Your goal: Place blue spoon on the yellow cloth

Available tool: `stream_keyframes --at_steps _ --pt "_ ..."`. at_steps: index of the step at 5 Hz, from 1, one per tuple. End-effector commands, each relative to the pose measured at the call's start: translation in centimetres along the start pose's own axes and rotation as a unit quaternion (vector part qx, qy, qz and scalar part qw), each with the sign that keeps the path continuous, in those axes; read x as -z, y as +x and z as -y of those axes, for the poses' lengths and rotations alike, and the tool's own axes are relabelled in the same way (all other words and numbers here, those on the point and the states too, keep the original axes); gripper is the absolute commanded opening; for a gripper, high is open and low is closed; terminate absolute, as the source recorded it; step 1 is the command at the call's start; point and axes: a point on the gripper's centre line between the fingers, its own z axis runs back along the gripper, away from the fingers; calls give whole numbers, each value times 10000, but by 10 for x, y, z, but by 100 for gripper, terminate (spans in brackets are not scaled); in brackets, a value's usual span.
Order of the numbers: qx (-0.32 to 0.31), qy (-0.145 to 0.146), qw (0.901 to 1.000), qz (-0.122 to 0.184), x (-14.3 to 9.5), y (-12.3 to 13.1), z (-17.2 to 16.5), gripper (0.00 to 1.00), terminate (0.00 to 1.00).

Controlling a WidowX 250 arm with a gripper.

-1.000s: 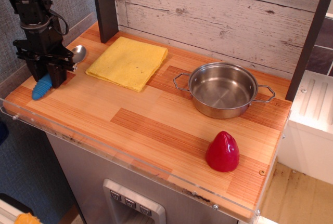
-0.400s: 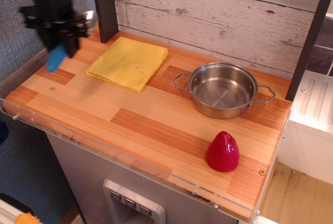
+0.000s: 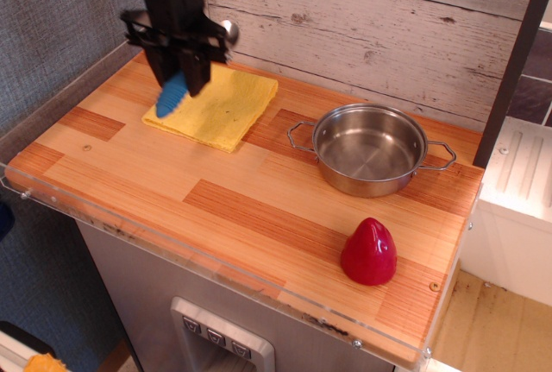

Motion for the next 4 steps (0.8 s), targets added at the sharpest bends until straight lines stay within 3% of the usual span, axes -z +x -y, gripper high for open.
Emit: stream_keyframes --at_steps 1,2,4 --pt "-346 165 9993 55 5 17 -11 0 0" --pt "-430 193 9989 -18 7 16 -18 100 0" --pt "7 145 9999 81 -17 5 -2 100 0"
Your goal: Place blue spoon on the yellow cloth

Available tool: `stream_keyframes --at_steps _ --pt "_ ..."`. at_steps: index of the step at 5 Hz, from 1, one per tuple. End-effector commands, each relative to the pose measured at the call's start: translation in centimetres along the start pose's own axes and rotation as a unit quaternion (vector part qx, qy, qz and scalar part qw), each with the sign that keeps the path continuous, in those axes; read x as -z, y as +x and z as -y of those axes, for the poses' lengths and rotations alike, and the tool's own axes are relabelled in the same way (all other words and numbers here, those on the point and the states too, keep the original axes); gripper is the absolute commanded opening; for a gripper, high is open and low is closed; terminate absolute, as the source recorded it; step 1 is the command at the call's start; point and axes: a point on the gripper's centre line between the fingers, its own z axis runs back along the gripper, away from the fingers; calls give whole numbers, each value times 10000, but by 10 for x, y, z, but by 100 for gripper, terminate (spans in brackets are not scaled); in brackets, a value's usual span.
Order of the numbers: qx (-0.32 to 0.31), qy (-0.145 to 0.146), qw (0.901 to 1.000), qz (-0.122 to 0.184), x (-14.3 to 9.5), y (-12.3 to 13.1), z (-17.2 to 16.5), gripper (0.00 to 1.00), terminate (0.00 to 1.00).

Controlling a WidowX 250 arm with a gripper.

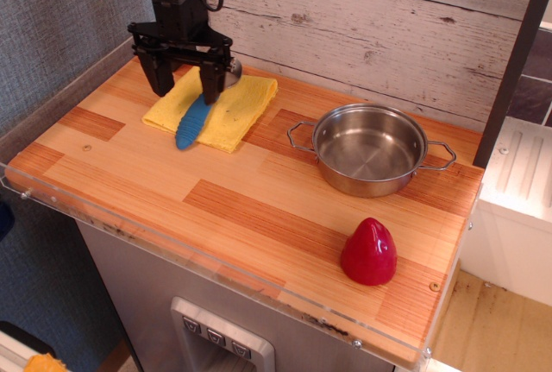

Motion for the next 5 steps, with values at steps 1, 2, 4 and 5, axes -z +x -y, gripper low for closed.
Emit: stream_keyframes --at_steps 1,2,4,5 --pt "298 34 9978 592 -61 -32 11 100 0" --pt "425 -168 9965 702 -68 -49 16 100 0" --pt "754 -263 9962 337 -64 -51 16 100 0" --pt "754 -263 9962 337 -64 -51 16 100 100"
